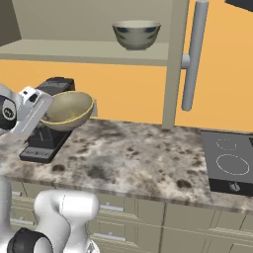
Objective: Move the bowls from the cabinet to the plates on the dining table.
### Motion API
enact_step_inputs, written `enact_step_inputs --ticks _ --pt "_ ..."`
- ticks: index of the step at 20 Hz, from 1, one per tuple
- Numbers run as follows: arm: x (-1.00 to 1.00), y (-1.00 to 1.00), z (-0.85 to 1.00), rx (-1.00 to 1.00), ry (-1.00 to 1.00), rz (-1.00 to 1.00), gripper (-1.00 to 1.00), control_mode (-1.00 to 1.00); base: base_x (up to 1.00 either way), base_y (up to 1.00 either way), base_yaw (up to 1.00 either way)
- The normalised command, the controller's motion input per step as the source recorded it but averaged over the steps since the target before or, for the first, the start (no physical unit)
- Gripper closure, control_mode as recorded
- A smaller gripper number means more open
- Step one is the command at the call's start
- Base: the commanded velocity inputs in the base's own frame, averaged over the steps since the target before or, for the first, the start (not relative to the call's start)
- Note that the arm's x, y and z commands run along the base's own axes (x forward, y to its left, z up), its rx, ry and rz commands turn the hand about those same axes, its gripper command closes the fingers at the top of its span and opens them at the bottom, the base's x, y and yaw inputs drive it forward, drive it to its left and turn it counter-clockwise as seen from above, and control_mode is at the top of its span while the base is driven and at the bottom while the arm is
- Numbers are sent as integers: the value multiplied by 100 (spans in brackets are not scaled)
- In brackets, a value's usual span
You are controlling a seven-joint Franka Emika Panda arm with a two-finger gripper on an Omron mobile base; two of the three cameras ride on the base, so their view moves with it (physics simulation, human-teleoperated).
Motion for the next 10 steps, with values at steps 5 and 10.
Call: enact_step_inputs --ticks 5,10 --pt "-2 -30 -27 5 0 -1 100 -100 0 0 0" --pt "-1 -1 -6 0 0 0 100 100 -24 0 0"
